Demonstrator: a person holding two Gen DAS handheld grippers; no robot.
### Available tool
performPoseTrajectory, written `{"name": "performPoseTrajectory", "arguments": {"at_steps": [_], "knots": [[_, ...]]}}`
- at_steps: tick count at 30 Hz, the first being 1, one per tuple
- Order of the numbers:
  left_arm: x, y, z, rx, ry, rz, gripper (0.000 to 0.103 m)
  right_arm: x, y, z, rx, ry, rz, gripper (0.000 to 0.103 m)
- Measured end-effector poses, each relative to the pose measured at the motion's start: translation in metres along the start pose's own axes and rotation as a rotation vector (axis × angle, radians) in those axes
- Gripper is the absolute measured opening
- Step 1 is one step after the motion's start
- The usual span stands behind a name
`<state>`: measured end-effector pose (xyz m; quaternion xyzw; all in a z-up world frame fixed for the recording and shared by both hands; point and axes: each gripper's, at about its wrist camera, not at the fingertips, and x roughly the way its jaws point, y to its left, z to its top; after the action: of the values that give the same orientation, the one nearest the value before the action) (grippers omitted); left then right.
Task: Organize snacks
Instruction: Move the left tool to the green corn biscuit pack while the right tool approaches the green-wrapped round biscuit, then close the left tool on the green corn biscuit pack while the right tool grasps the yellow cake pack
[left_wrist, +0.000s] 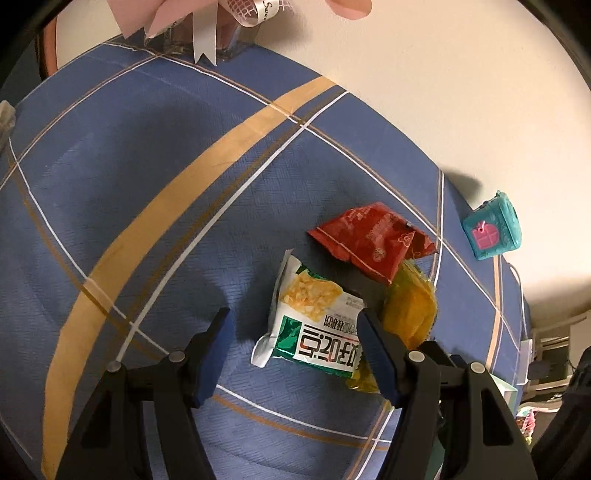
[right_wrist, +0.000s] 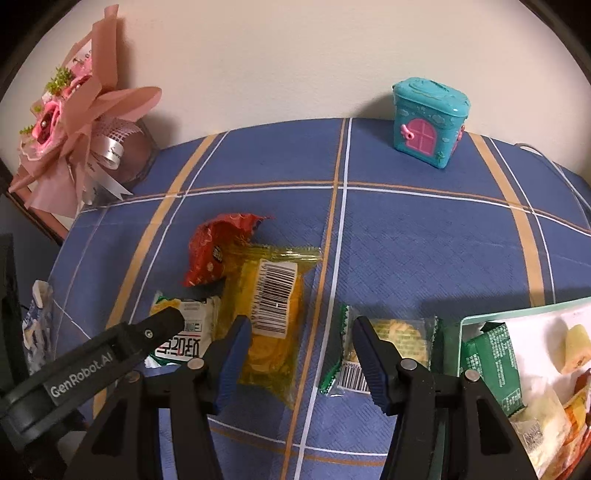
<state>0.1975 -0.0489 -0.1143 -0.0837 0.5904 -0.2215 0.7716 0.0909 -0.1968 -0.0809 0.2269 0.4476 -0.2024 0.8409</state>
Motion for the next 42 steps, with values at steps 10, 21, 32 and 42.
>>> {"name": "performPoseTrajectory", "arguments": {"at_steps": [10,21,32,42], "knots": [[-0.001,-0.011,-0.001,0.038,-0.018,-0.037,0.070,-0.001,0.002,-0.002,-0.018,-0.004,0.014,0.062],[0.010,-0.005,-0.003,-0.006,0.016,-0.050,0.072,-0.002,0.012,-0.005,-0.088,-0.015,0.000,0.065],[-0.002,0.014,0.001,-0.044,-0.015,0.051,0.077,-0.003,0.011,-0.004,-0.118,-0.030,-0.021,0.103],[-0.015,0.010,0.006,0.010,-0.093,0.087,0.103,-0.014,0.005,0.003,-0.073,-0.073,-0.020,0.103]]}}
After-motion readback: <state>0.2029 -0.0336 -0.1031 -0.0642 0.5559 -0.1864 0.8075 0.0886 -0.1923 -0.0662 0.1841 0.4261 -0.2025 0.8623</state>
